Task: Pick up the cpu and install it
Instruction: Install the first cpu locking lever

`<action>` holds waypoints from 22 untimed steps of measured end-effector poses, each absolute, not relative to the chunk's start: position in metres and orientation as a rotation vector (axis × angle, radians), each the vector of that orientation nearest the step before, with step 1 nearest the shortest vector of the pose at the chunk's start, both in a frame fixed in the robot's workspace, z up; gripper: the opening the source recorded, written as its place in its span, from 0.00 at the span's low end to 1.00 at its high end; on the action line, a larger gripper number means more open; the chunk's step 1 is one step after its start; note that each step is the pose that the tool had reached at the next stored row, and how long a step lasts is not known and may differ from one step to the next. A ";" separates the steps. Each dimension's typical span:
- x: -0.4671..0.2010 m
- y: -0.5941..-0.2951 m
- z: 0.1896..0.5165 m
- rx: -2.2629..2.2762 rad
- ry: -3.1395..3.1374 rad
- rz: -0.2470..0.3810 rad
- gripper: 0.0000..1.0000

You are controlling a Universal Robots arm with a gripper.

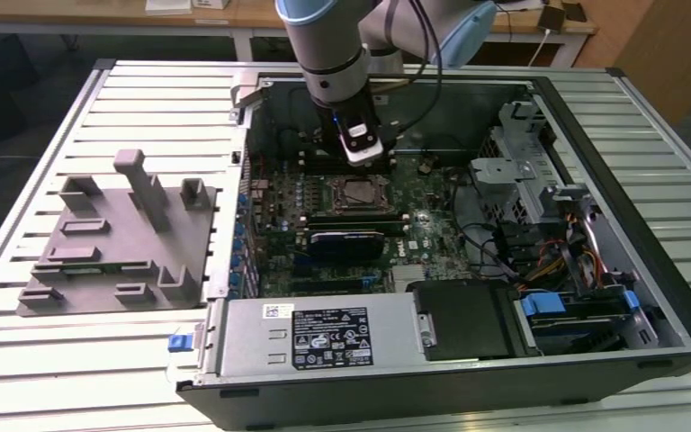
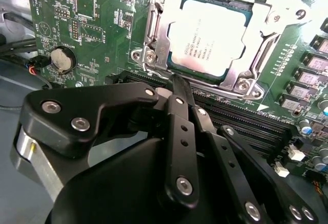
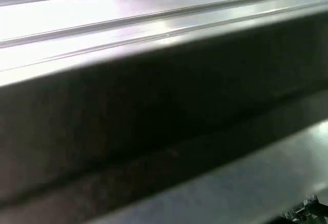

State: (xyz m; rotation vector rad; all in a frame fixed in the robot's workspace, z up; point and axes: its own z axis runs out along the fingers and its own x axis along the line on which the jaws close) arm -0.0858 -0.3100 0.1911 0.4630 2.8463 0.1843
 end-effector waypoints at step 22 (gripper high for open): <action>-0.081 -0.318 0.190 0.471 2.847 0.245 0.11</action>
